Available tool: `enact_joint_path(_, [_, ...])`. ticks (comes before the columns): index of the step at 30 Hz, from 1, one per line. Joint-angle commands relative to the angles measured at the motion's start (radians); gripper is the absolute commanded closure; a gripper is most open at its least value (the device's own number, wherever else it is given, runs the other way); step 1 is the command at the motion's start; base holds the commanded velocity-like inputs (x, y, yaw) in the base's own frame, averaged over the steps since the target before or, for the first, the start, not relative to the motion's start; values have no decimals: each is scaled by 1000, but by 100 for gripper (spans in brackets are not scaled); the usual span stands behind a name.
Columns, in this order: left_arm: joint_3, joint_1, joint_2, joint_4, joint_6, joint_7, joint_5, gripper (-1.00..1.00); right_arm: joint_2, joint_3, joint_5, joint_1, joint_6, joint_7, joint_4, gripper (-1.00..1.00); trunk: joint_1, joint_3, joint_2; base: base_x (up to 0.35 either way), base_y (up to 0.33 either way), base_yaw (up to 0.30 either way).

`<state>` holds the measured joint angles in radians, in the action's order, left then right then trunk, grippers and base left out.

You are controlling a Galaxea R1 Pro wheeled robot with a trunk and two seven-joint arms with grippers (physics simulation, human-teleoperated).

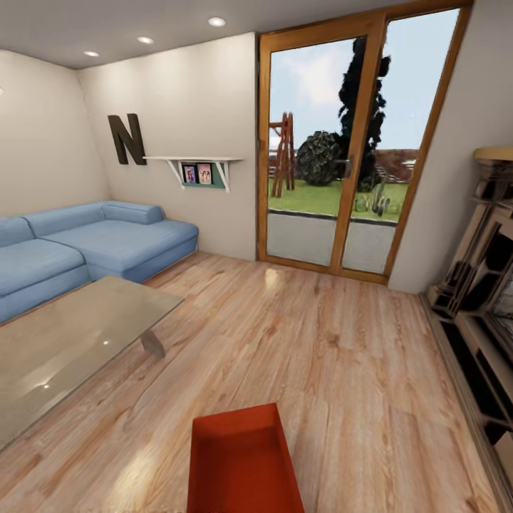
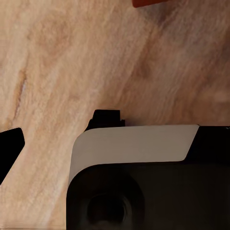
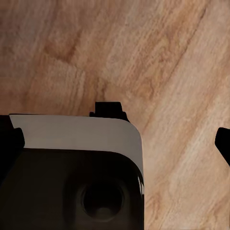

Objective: Move the two storage containers from the living room to the garage. In the garage, place one container on the floor and stack the other container on top of it (either order is fine).

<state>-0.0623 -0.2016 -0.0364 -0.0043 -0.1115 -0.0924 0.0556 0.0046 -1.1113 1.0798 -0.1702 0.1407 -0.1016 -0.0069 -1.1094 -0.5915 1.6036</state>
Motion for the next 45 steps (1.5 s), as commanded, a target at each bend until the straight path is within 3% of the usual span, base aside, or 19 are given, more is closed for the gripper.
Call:
enact_joint_path(1, [-7,-1,0,1,-4,-4,6,-100,0,-8,8,0,2,-4,-1,-100,0,-1,0,0,0,267])
enact_joint_path(20, [-7,-1,-1,1,-4,-4,6,-100,-1,-8,8,0,2,-4,-1,-100,0,-1,0,0,0,262])
enact_joint_path(45, [-7,-1,0,1,-4,-4,6,-100,-1,-8,8,0,2,-4,-1,-100,0,-1,0,124,-87,14])
